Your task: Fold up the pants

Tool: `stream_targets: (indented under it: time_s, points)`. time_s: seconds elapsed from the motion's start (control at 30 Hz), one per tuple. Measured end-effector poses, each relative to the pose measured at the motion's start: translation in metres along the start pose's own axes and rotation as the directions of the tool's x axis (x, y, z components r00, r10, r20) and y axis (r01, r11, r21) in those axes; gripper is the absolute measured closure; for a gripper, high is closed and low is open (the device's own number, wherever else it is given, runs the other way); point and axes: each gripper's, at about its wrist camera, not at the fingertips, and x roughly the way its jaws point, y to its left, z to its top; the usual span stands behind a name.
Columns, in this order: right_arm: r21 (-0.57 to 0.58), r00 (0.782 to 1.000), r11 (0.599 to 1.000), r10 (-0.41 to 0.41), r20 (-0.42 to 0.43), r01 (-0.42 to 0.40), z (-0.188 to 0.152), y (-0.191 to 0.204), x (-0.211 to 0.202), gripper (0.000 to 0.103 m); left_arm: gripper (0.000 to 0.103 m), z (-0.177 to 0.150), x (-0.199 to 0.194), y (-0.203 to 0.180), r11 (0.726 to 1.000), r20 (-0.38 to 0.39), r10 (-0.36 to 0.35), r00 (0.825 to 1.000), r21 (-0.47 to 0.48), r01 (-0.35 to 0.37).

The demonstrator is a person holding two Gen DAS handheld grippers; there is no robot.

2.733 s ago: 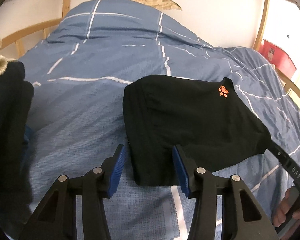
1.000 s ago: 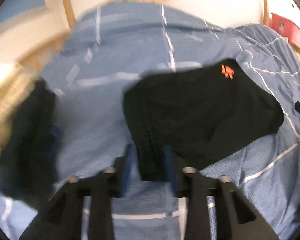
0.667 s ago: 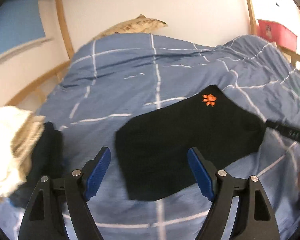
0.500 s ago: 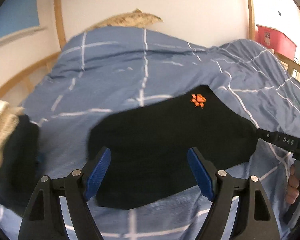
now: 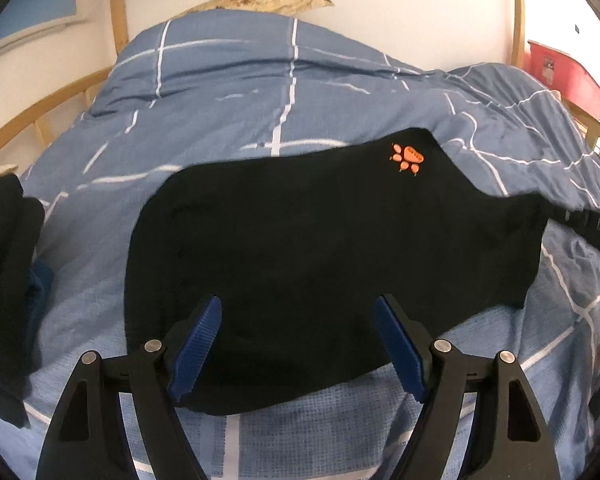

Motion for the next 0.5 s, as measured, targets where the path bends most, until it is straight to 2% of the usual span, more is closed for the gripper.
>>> stream_targets:
  time_s: [0.17, 0.3, 0.43, 0.47, 0.5]
  points:
    - [-0.046, 1.000, 0.999, -0.004, -0.028, 0.003, 0.015, 0.005, 0.020, 0.098, 0.025, -0.006, 0.008, -0.001, 1.000, -0.019, 0.010, 1.000, -0.004, -0.010]
    - [-0.026, 0.997, 0.999, -0.026, -0.079, 0.024, 0.010, -0.003, 0.033, 0.098, 0.025, -0.007, 0.011, -0.001, 1.000, -0.026, 0.012, 1.000, 0.000, -0.012]
    - [-0.008, 0.994, 0.999, -0.038, -0.099, 0.037, -0.002, -0.010, 0.028, 0.097, 0.025, -0.008, 0.010, 0.001, 1.000, -0.021, 0.007, 1.000, -0.002, -0.007]
    - [0.007, 0.994, 0.999, -0.035, -0.102, 0.036, -0.004, -0.012, 0.025, 0.092, 0.025, -0.008, 0.009, 0.001, 1.000, -0.020, 0.006, 1.000, -0.002, -0.006]
    - [0.025, 0.994, 0.999, -0.025, -0.102, 0.027, -0.007, -0.014, 0.023, 0.074, 0.025, -0.009, 0.009, 0.000, 1.000, -0.020, 0.006, 1.000, -0.001, -0.006]
